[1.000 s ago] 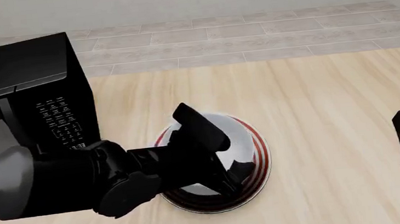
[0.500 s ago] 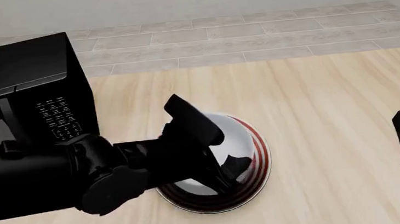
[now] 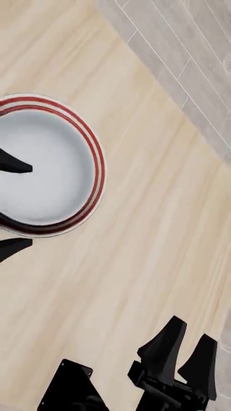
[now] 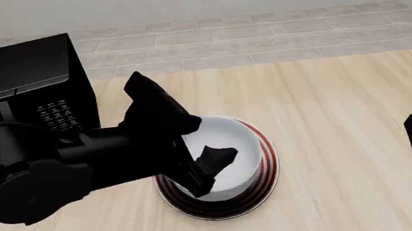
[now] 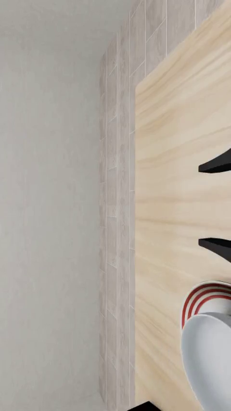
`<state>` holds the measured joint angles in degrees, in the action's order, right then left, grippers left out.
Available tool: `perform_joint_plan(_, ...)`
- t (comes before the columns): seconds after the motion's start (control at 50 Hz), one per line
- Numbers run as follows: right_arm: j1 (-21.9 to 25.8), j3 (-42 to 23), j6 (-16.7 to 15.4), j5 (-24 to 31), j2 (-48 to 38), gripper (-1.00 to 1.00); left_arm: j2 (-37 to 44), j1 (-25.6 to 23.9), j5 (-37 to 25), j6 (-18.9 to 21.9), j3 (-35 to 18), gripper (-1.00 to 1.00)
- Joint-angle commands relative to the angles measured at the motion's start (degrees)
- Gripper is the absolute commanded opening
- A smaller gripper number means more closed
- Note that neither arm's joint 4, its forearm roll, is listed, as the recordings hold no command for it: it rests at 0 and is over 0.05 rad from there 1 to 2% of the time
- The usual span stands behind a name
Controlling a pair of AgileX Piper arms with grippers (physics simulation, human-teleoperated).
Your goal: Pick up the white bowl and put it on the plate.
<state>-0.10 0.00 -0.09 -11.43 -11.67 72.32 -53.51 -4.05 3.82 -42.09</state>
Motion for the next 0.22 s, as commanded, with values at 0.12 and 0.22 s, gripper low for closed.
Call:
perform_joint_plan(0.12,-0.1,0.0,0.0,1.2,1.2,1.00,-10.8,1.7,-8.5,1.2,0.1,1.00)
perform_joint_plan(0.22,-0.1,0.0,0.0,1.2,1.2,1.00,-13.4,2.0,-7.2,1.0,3.5,1.00)
